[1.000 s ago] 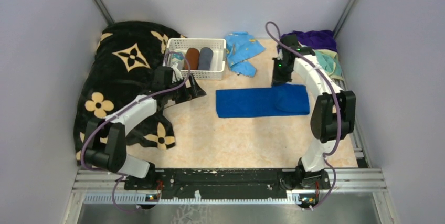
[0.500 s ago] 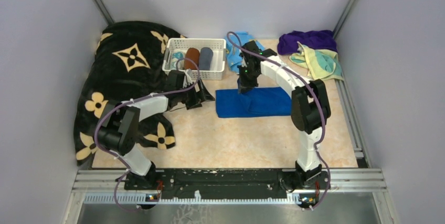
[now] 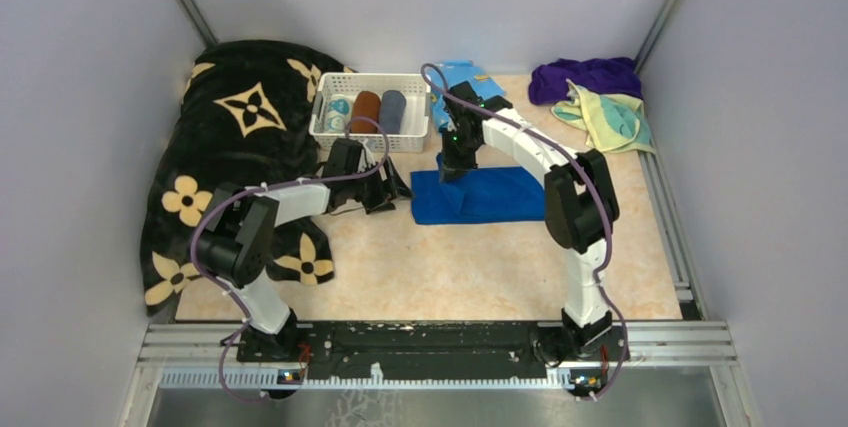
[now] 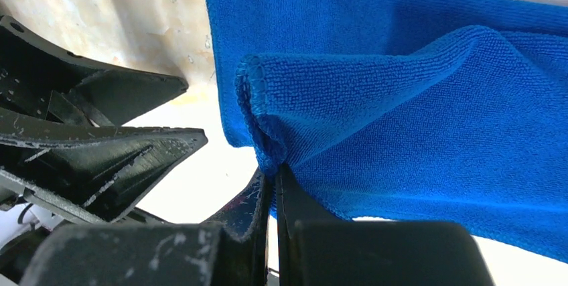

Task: Roll the towels
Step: Fold the towel at the center of the board.

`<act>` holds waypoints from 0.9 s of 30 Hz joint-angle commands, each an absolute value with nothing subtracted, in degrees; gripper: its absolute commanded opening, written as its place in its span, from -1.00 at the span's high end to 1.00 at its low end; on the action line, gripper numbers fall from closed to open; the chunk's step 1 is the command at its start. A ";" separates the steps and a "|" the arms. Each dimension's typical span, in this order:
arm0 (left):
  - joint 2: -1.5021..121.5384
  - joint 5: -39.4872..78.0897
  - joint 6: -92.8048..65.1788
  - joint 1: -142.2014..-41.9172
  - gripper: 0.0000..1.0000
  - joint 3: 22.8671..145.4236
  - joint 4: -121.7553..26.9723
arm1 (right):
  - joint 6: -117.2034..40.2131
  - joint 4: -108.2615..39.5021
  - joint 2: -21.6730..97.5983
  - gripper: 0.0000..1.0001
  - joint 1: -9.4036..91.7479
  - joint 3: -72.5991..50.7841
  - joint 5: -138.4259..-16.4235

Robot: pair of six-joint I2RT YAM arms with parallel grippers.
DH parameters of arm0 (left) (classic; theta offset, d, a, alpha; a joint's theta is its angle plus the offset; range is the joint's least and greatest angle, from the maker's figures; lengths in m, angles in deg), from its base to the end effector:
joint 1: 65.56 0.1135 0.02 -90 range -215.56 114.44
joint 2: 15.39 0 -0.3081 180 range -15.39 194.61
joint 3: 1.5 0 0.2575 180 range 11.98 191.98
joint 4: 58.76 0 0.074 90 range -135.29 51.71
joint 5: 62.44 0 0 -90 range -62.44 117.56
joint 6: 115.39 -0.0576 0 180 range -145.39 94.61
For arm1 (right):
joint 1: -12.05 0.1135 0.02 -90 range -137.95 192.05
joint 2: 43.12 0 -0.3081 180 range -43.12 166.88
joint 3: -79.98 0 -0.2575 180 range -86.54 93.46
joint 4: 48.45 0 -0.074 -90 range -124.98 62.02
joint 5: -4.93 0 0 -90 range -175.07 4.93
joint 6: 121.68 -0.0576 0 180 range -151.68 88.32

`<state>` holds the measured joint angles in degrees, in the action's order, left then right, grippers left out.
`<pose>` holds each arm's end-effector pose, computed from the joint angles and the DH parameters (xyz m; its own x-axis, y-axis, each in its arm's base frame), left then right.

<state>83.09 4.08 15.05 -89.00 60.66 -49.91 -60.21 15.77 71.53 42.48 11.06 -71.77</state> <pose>0.3233 -0.1652 0.1758 -0.8990 -0.2587 -0.3533 0.0518 0.7384 -0.6724 0.3853 0.2417 0.2571 -0.9726 -0.0322 -0.2304 -0.1177 0.9225 0.3677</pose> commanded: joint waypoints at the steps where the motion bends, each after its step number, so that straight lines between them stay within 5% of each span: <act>1: 84.12 3.83 15.80 -90.21 -0.49 61.03 -51.72 | -62.22 13.98 73.25 1.00 44.91 13.92 -70.06; 17: 86.84 5.01 16.70 -91.82 0.19 58.89 -53.05 | -72.30 6.97 74.71 1.00 45.81 11.05 -69.84; 27: 87.75 5.37 16.55 -92.06 0.33 58.42 -53.24 | -75.21 4.55 74.67 1.00 46.02 10.22 -69.37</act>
<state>86.30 4.41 17.04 -91.60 59.61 -53.21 -73.18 7.57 74.83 45.32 10.21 -70.15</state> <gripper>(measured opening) 0.338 0.017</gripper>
